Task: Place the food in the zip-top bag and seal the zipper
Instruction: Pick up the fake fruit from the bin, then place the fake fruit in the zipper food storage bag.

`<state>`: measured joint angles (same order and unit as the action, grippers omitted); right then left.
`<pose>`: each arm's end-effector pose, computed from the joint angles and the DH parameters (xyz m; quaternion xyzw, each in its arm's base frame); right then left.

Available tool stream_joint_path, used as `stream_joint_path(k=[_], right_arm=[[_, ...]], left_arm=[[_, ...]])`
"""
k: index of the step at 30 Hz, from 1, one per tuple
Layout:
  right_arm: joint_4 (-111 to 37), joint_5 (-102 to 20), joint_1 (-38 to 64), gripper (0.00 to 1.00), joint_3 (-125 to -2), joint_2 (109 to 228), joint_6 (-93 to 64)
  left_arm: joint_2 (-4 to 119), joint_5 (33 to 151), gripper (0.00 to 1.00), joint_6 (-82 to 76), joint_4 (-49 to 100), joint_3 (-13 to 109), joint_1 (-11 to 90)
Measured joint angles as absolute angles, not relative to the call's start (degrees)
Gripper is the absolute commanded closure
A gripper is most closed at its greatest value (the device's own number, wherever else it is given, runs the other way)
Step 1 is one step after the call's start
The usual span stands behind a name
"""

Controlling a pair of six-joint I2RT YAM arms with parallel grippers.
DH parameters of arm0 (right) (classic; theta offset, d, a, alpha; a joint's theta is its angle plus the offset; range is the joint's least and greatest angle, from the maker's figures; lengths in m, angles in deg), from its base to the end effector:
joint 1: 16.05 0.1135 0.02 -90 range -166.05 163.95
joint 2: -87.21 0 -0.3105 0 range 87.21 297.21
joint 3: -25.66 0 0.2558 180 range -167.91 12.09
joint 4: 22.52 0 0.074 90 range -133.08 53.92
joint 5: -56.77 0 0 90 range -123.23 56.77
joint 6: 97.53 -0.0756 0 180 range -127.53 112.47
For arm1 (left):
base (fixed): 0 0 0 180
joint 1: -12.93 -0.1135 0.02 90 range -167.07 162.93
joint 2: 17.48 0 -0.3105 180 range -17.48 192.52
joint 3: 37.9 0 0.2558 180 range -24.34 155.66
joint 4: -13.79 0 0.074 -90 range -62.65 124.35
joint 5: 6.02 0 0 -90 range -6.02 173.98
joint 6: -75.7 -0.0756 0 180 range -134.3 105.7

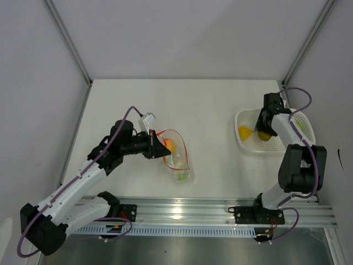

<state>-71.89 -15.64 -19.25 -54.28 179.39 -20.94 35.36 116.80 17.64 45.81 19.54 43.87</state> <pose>0.3494 -0.0424 0.2410 0.1755 0.9426 -0.1261 0.2546 0.1586 -0.1429 0.3181 0.1396 0.8210 -0.4658 0.2991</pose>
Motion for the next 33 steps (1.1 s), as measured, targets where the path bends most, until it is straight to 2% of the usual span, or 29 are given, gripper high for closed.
stream_joint_path(k=[8,14,22,33], right_arm=[[-74.9,-20.2,-15.4,0.89,-59.7,164.6,-21.8],[-75.5,-30.9,-0.6,0.88,-60.4,155.0,-25.8],[-73.6,-37.3,24.3,0.87,-62.5,150.0,-32.9],[-63.8,-48.5,35.6,0.88,-62.0,151.4,-41.8]], left_arm=[[35.4,117.2,0.99,17.7,45.6,19.5,43.9],[36.2,117.4,0.99,17.8,45.4,19.5,43.8],[36.8,117.4,0.99,17.8,45.2,19.5,43.6],[36.8,117.4,0.99,17.8,45.2,19.8,43.6]])
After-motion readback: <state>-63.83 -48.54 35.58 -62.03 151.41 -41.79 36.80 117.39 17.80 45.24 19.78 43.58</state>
